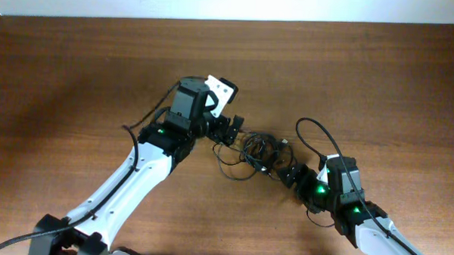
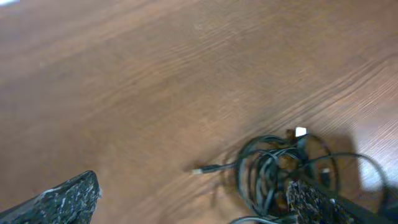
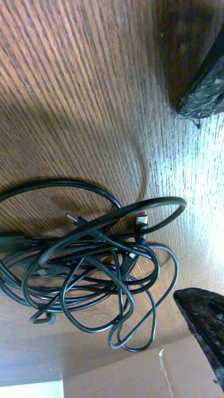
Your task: Untangle cables
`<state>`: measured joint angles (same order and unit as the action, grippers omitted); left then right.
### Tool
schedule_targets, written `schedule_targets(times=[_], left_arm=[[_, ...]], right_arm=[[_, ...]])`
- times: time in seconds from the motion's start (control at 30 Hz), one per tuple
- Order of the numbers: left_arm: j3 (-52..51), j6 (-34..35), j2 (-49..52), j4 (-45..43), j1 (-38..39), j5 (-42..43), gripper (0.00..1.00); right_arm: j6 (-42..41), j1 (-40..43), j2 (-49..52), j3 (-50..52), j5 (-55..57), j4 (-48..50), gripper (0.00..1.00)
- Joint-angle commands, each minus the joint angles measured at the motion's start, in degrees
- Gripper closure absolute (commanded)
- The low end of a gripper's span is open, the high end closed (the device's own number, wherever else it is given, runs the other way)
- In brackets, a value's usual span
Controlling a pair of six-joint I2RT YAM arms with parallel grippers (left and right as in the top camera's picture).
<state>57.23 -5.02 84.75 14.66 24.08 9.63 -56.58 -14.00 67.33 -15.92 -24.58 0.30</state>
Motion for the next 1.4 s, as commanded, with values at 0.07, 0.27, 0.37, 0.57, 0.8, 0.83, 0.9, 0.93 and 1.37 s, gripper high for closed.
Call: schedule_targets(times=[0.07,0.27,0.37,0.57,0.8,0.83,0.9,0.93,1.37], left_arm=[[0.2,-19.3,8.8,-1.8,0.2,6.3,0.01],[0.2,-21.0,17.5,-5.4,4.2,13.1,0.04],[0.2,-21.7,20.2,-6.0,5.4,12.4,0.12],[0.2,-21.7,27.0,-11.2,5.4,4.9,0.53],[0.2,-21.7,27.8,-9.5,5.5,8.3,0.73],[0.2,-21.6,27.8,-9.4,5.5,7.0,1.0],[0.7,-17.3,27.1,-9.7,5.3,3.9,1.0],[1.7,-9.2,25.6,-9.3,5.1,-0.2,1.0],[3.5,41.6,-8.3,15.9,2.9,-10.5,1.0]], right_arm=[[0.1,-0.4,0.3,0.5,2.6,-0.9,0.12],[-1.0,-0.4,0.3,0.5,2.6,-0.9,0.12],[-0.9,-0.4,0.3,0.5,2.6,-1.0,0.12],[-0.9,-0.4,0.3,0.5,2.6,-1.0,0.12],[-3.5,-0.4,0.3,0.5,2.6,-0.5,0.12],[-4.4,-0.4,0.3,0.5,2.2,-0.5,0.12],[-5.0,-0.4,0.3,0.5,0.7,-0.6,0.13],[-5.0,-0.4,0.3,0.5,-1.2,-0.5,0.13],[-9.7,-3.3,-2.8,0.5,-22.5,28.1,0.27]])
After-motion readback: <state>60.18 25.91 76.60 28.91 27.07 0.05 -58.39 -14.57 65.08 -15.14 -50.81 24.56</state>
